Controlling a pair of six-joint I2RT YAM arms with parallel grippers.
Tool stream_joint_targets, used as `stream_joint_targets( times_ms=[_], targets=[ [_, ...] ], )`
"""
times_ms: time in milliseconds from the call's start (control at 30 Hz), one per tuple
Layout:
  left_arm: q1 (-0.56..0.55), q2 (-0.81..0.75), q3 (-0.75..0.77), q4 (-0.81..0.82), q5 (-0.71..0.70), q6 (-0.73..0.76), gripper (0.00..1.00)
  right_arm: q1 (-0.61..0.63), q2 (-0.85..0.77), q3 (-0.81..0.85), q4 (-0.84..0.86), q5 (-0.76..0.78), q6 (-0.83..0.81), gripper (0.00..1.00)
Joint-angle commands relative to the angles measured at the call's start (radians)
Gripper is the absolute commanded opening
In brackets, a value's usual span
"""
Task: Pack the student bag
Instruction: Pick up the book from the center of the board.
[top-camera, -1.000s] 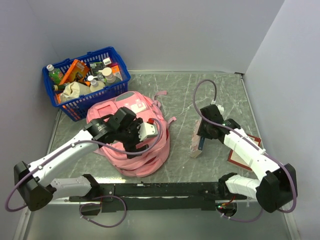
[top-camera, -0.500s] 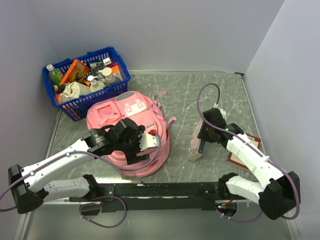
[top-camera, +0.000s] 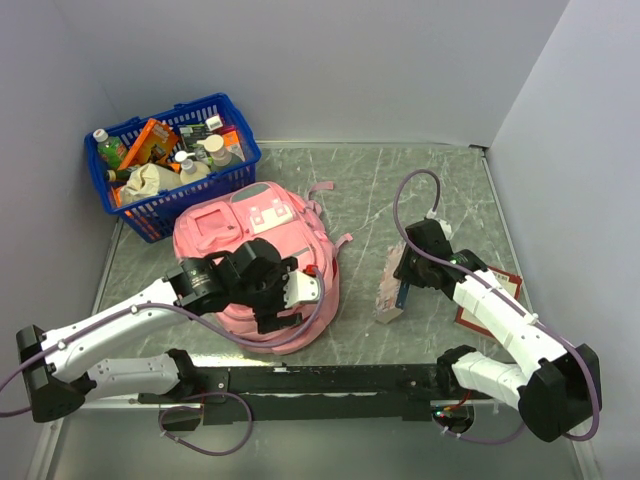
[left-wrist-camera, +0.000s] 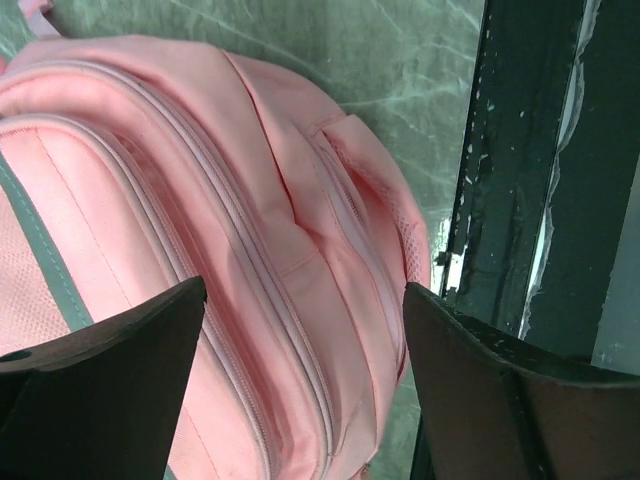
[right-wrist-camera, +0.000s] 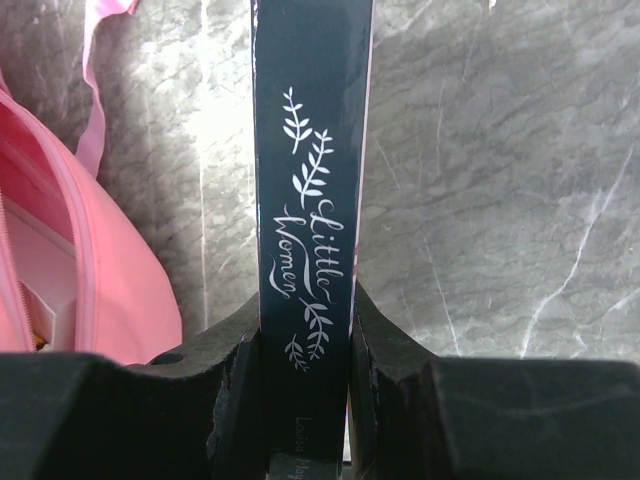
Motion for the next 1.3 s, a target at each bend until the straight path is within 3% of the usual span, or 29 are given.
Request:
stream_joint_targets(
  times_ms=[0, 167, 367, 533, 700, 800, 833, 900, 933, 1033, 1100, 1267],
  targets=[
    [-0.012, 0.017, 0.028, 0.015, 0.014, 0.001, 0.84, -0.008, -0.036, 0.001, 0.076, 0.001, 0.015, 0.1],
    [-0.048, 0.032, -0.021, 0.021, 0.022, 0.016, 0.83, -0.006, -0.041, 0.0, 0.083, 0.001, 0.013, 0.09],
    [-0.063, 0.074, -0.075, 0.088, -0.124, 0.05, 0.89, -0.006, -0.053, -0.028, 0.109, -0.013, 0.029, 0.09],
    [-0.058, 0.107, -0.078, 0.169, -0.334, -0.001, 0.89, -0.006, -0.072, -0.042, 0.122, -0.024, 0.03, 0.08],
    [-0.048, 0.101, -0.086, 0.191, -0.383, -0.008, 0.86, -0.008, -0.087, -0.052, 0.131, -0.036, 0.029, 0.07],
    [-0.028, 0.092, -0.122, 0.214, -0.444, -0.002, 0.73, -0.006, -0.09, -0.051, 0.137, -0.05, 0.027, 0.06],
    [-0.023, 0.089, -0.141, 0.255, -0.479, -0.01, 0.49, -0.008, -0.095, -0.051, 0.139, -0.056, 0.029, 0.06],
    [-0.017, 0.084, -0.153, 0.294, -0.558, -0.011, 0.35, -0.006, -0.102, -0.052, 0.149, -0.07, 0.036, 0.06],
    [-0.012, 0.086, -0.152, 0.298, -0.564, -0.004, 0.23, -0.006, -0.111, -0.052, 0.155, -0.086, 0.041, 0.06],
    [-0.005, 0.089, -0.138, 0.291, -0.556, 0.004, 0.06, -0.006, -0.134, -0.06, 0.18, -0.134, 0.049, 0.05],
    [-0.003, 0.097, -0.122, 0.292, -0.558, 0.008, 0.01, -0.006, -0.148, -0.063, 0.192, -0.143, 0.052, 0.04],
    [0.046, 0.106, -0.006, 0.294, -0.553, 0.028, 0.01, -0.006, -0.217, -0.098, 0.258, -0.29, 0.044, 0.02]
  ],
)
